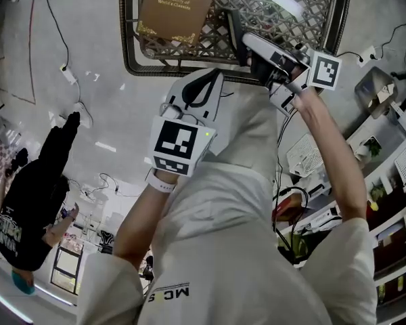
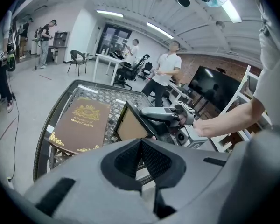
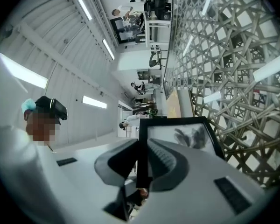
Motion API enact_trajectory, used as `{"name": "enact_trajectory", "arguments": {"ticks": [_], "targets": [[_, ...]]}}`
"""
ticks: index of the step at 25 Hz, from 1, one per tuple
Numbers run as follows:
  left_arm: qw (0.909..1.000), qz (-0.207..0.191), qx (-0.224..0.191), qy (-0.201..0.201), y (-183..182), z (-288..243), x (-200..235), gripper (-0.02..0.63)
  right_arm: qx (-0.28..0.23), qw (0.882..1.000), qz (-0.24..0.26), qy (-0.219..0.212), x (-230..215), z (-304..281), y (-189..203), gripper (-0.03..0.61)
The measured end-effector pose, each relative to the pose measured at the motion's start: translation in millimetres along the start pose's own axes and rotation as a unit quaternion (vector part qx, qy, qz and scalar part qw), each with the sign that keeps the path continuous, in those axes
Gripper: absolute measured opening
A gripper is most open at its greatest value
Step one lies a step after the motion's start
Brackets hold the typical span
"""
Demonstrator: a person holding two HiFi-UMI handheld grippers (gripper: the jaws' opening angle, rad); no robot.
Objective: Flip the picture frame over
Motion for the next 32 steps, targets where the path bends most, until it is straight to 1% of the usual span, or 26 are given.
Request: {"name": "enact_trajectory", "arguments": {"ticks": [5, 10, 13, 18, 21, 25, 29, 32], "targets": [[1.0000, -0.002, 0.002, 0.002, 0.0, -1.0, -3.7, 0.020, -0.016, 1.000, -0.022, -0.003, -4.4, 12.6, -5.5, 0.077], [0.9999, -0.005, 0.005, 0.010, -0.5, -7.4, -8.8, 0.020, -0.032, 0.999, -0.014, 0.010, -10.4, 28.1, -13.3, 0.094], [0.9999, -0.008, 0.007, 0.013, -1.5, -10.5, -11.2, 0.020, -0.042, 0.999, -0.010, 0.008, -11.3, 38.4, -19.3, 0.109], [0.9998, -0.010, 0.012, 0.014, -1.6, -12.8, -11.6, 0.020, -0.056, 0.998, 0.003, 0.014, -15.0, 52.1, -29.1, 0.155], [0.9997, -0.011, 0.014, 0.014, -1.1, -14.2, -11.1, 0.020, -0.060, 0.997, 0.022, 0.033, -21.2, 58.3, -34.7, 0.184], [0.9997, -0.010, 0.016, 0.016, -1.3, -16.2, -12.3, 0.020, -0.064, 0.994, 0.061, 0.063, -26.6, 62.2, -41.1, 0.207], [0.9997, -0.009, 0.017, 0.018, -0.9, -18.1, -12.9, 0.020, -0.063, 0.985, 0.115, 0.108, -35.2, 64.9, -46.9, 0.230], [0.9997, -0.009, 0.017, 0.017, -1.0, -18.2, -11.9, 0.020, -0.053, 0.979, 0.147, 0.133, -42.5, 65.6, -49.0, 0.236]]}}
Point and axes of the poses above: the fingertips, and each gripper's own axes: z backward along the fingers, x to its left, y out of its underside, the point moved 2 cm from there along z, backward along the fingers, and after that the axes turned 10 degrees about y, right-handed, at the moved point
